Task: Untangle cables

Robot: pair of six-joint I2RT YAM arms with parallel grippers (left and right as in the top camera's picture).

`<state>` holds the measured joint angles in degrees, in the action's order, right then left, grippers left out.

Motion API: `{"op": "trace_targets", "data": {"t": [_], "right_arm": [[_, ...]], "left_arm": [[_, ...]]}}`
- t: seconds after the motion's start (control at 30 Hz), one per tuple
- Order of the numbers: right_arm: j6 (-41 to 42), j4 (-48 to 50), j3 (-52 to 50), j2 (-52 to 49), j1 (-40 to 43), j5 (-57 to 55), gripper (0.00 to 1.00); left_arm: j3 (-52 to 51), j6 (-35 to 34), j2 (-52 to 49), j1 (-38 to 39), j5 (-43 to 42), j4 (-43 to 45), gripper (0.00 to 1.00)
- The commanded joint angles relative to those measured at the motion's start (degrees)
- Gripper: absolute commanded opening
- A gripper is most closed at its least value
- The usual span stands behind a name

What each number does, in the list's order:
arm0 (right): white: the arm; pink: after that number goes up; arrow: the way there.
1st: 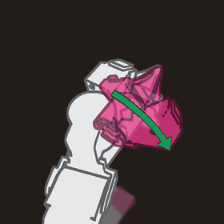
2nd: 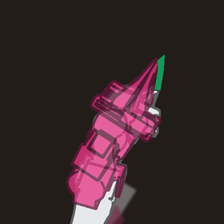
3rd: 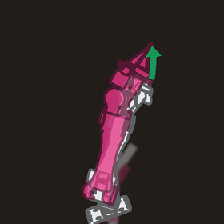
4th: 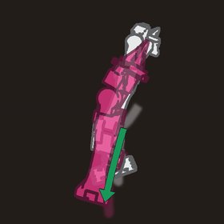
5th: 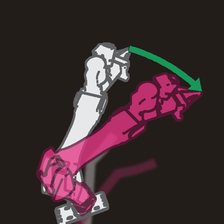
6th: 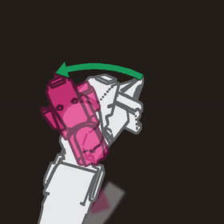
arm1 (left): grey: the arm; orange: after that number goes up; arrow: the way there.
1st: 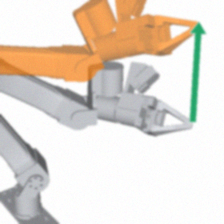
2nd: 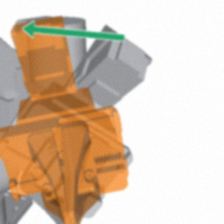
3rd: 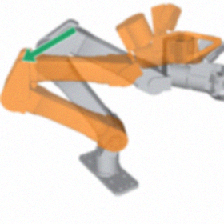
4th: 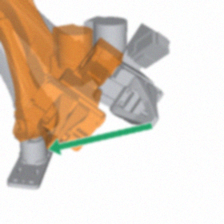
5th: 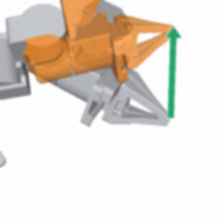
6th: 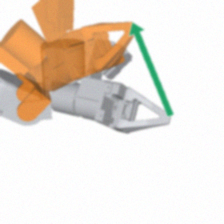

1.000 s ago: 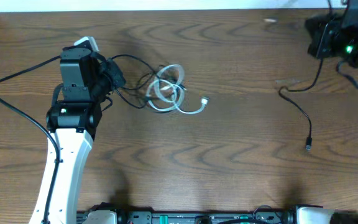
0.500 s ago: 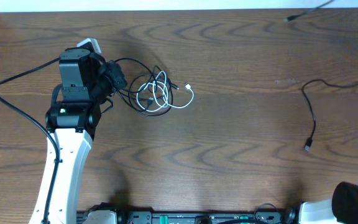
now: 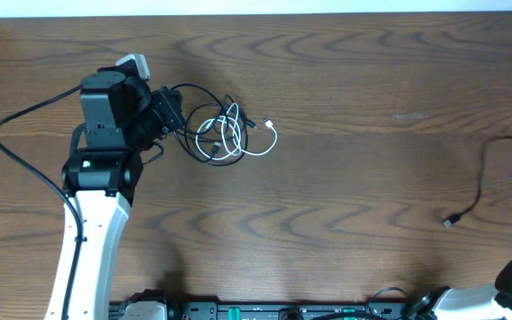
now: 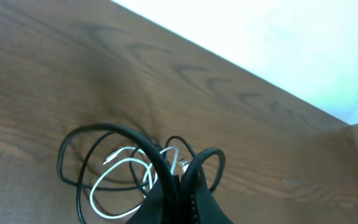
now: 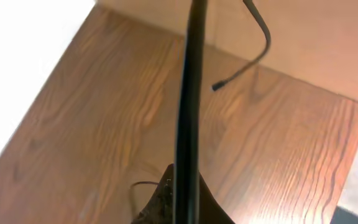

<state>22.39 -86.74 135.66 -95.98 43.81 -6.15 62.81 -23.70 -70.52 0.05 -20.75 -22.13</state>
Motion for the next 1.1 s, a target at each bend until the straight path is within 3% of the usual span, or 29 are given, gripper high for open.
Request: {"op": "trace_targets", "data": {"t": [0.0, 0.3, 0.47, 0.83, 1.07], "right_arm": [[3.37, 0.66, 6.19, 3.52, 2.89, 1.70, 0.01], [3.21, -2.12, 21.46, 3.52, 8.28, -4.24, 0.01], [3.54, -2.95, 21.40, -0.98, 11.98, -1.07, 0.01], [6.62, -9.29, 20.94, -23.76, 12.37, 2.27, 0.01], [7.93, -7.41, 16.81, -28.81, 12.35, 1.51, 0.01]], "left_arm": [[0.83, 0.46, 2.56, -0.09, -1.42, 0.66, 0.08], [0.83, 0.52, 5.44, -0.09, -4.15, 2.05, 0.08], [0.83, 0.50, 6.40, -0.09, -4.68, 2.03, 0.08], [0.83, 0.52, 7.06, -0.09, -7.19, 1.46, 0.08], [0.83, 0.55, 7.10, -0.04, -9.01, 1.44, 0.08]]}}
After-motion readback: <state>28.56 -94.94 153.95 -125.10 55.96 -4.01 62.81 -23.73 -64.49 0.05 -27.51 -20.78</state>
